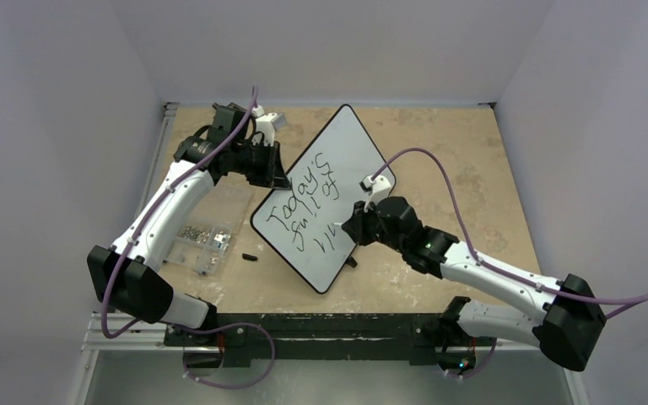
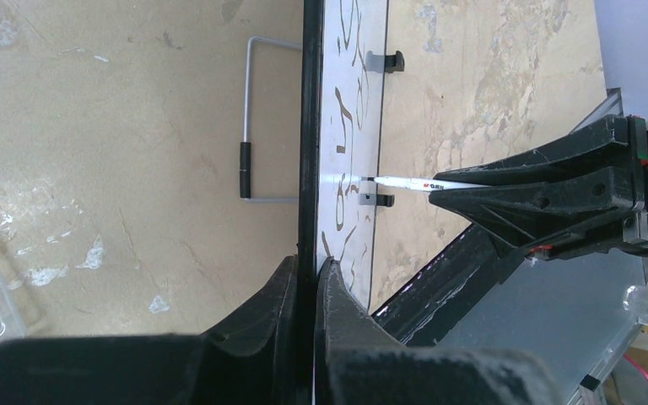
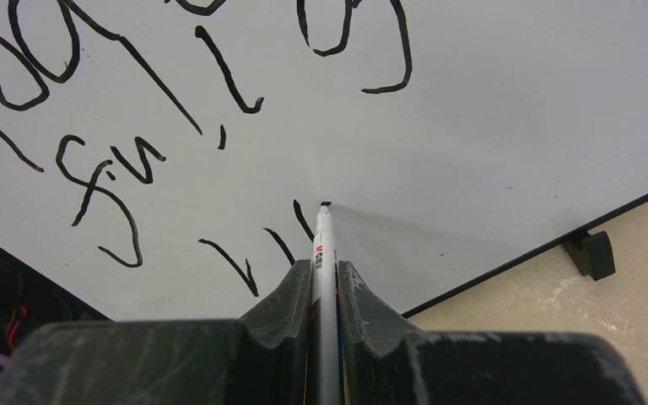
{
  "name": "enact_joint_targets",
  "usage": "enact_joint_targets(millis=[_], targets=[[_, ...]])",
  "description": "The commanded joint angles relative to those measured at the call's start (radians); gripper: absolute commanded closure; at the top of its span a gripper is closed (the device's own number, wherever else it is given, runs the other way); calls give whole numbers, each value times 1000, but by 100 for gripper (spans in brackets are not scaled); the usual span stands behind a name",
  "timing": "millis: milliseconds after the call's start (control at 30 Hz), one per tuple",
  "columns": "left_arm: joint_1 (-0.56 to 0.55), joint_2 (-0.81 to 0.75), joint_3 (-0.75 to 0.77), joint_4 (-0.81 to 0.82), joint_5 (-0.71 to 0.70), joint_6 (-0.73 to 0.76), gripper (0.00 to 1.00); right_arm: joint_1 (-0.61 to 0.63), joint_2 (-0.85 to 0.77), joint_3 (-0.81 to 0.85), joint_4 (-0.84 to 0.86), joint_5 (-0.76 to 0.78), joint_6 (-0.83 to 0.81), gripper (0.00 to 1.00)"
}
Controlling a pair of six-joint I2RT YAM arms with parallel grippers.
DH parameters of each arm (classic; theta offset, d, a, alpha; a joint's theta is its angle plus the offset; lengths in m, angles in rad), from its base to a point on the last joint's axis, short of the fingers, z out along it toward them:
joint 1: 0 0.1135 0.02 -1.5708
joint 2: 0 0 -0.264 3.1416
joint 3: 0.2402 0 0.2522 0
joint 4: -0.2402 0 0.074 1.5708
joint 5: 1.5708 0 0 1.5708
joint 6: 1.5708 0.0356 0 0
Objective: Write a sentence on the whiteboard
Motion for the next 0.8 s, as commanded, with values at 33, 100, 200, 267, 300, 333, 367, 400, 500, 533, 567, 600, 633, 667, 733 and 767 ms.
enact_joint_targets(millis=[33, 100, 200, 267, 300, 333, 367, 400, 500, 533, 567, 600, 633, 667, 733, 767], targets=[[14, -22, 9, 12, -167, 36, 100, 2, -13, 24, 83, -73, -14, 100], [14, -22, 9, 12, -166, 36, 100, 2, -13, 21, 92, -85, -14, 100], [14, -23, 9, 12, -166, 34, 100, 2, -8, 21, 100, -94, -11, 100], [14, -24, 9, 12, -167, 34, 100, 2, -4, 20, 107, -101, -11, 100], [14, -24, 9, 12, -166, 36, 100, 3, -2, 19, 109, -102, -10, 100], [14, -24, 9, 12, -168, 36, 100, 3, 0, 19, 108, -99, -9, 100], [14, -25, 9, 12, -168, 35, 100, 2, 1, 16, 106, -96, -8, 100], [14, -25, 9, 12, -168, 36, 100, 1, 1, 15, 105, -92, -7, 100], [14, -23, 9, 12, -169, 35, 100, 2, -5, 2, 97, -91, 4, 100], [14, -24, 9, 12, -167, 34, 100, 2, -11, -4, 94, -83, 11, 100], [14, -25, 9, 12, -167, 34, 100, 2, -18, -10, 89, -74, 13, 100], [14, -24, 9, 12, -167, 34, 100, 2, -25, -15, 85, -66, 13, 100], [14, -24, 9, 12, -168, 34, 100, 2, -36, -20, 80, -57, 15, 100], [15, -24, 9, 12, -167, 34, 100, 2, -45, -24, 74, -51, 15, 100], [14, -24, 9, 12, -166, 34, 100, 2, -63, -30, 63, -38, 16, 100], [14, -24, 9, 12, -166, 34, 100, 3, -75, -34, 58, -33, 16, 100]])
